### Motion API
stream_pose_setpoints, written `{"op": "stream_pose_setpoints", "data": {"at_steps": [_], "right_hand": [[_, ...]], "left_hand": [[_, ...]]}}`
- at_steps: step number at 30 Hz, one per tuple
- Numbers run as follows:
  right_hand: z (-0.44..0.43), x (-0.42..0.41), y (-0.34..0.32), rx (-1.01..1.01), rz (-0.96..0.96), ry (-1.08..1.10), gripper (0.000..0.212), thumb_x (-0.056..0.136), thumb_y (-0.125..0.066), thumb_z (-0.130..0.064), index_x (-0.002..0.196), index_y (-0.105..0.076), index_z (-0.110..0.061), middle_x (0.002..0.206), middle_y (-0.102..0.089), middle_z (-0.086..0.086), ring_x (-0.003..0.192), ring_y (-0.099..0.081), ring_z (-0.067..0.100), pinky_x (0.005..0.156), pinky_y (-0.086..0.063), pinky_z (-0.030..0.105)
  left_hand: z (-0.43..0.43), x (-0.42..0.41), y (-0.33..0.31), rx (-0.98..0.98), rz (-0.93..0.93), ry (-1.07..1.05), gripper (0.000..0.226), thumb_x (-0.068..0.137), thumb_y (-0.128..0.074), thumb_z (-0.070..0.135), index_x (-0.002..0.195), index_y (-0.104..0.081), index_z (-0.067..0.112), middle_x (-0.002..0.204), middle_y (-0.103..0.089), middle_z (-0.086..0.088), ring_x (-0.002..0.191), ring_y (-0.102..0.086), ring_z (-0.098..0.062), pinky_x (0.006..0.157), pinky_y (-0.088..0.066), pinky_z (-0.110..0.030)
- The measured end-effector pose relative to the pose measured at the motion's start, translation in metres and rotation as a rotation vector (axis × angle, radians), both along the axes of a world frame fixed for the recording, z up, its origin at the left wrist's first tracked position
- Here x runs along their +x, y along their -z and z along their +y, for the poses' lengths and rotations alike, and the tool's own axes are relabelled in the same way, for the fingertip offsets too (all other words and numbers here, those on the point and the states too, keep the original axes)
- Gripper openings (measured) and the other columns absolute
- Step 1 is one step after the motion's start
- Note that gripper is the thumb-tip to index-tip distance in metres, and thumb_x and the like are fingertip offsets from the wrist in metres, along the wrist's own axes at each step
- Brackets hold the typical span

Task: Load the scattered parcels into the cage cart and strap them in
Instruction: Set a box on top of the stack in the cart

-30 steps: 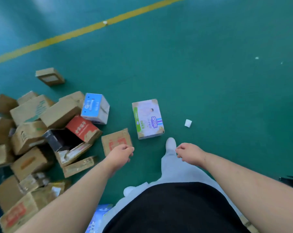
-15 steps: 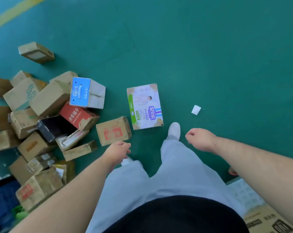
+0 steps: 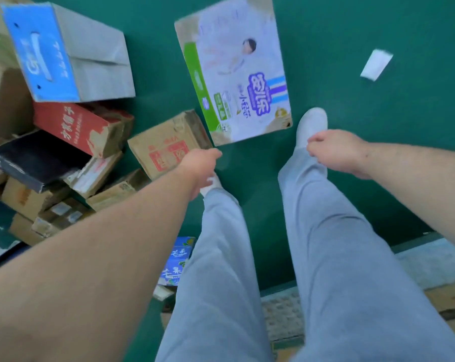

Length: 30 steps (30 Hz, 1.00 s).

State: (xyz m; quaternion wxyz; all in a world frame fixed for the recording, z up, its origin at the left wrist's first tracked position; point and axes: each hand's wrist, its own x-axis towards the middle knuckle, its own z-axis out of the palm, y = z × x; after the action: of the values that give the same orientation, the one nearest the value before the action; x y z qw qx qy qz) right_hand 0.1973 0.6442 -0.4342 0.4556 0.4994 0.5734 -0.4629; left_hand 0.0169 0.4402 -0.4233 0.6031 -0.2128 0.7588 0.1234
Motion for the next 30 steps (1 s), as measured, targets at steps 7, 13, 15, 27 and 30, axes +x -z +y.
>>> {"op": "stream_pose_setpoints", "data": {"at_steps": [7,13,15,27,30], "right_hand": [[-0.016,-0.023,0.119,0.063,-0.017,0.218,0.066,0.097,-0.048,-0.015,0.158,-0.024,-0.013,0.158,-0.035,0.018,0.138,-0.044,0.037,0.112,-0.043,0.054],[-0.013,-0.033,0.139,-0.017,-0.004,0.360,0.054,0.077,-0.066,-0.029,0.130,-0.059,-0.030,0.139,-0.054,-0.012,0.126,-0.051,0.012,0.099,-0.052,0.040],[-0.006,-0.035,0.116,0.014,0.068,0.394,0.053,0.076,-0.066,-0.028,0.127,-0.057,-0.035,0.129,-0.057,-0.016,0.121,-0.051,0.008,0.099,-0.048,0.037],[0.083,-0.074,-0.165,0.078,0.517,0.240,0.080,0.060,-0.063,-0.053,0.139,-0.053,-0.046,0.130,-0.064,0.004,0.119,-0.062,0.023,0.108,-0.048,0.047],[0.090,-0.057,-0.248,0.140,0.547,0.261,0.075,0.067,-0.062,-0.057,0.140,-0.050,-0.050,0.131,-0.062,0.003,0.124,-0.060,0.024,0.109,-0.044,0.052]], "left_hand": [[-0.014,0.000,0.115,-0.016,0.003,-0.160,0.048,0.094,-0.056,0.006,0.142,-0.051,0.009,0.147,-0.053,-0.013,0.132,-0.055,-0.033,0.100,-0.053,-0.044],[-0.010,0.015,0.132,0.048,-0.001,-0.323,0.034,0.084,-0.055,0.001,0.109,-0.056,0.024,0.109,-0.054,0.012,0.123,-0.054,-0.022,0.110,-0.044,-0.045],[-0.006,0.021,0.112,0.086,0.021,-0.357,0.030,0.079,-0.058,0.005,0.102,-0.057,0.024,0.105,-0.053,0.013,0.123,-0.054,-0.024,0.107,-0.040,-0.042],[0.030,0.027,-0.155,0.391,0.196,-0.800,0.052,0.078,-0.051,0.002,0.126,-0.052,0.022,0.102,-0.064,-0.005,0.080,-0.057,-0.021,0.070,-0.046,-0.032],[0.042,0.009,-0.242,0.456,0.197,-0.720,0.050,0.082,-0.049,0.002,0.127,-0.054,0.024,0.101,-0.066,-0.007,0.080,-0.058,-0.023,0.065,-0.047,-0.031]]}}
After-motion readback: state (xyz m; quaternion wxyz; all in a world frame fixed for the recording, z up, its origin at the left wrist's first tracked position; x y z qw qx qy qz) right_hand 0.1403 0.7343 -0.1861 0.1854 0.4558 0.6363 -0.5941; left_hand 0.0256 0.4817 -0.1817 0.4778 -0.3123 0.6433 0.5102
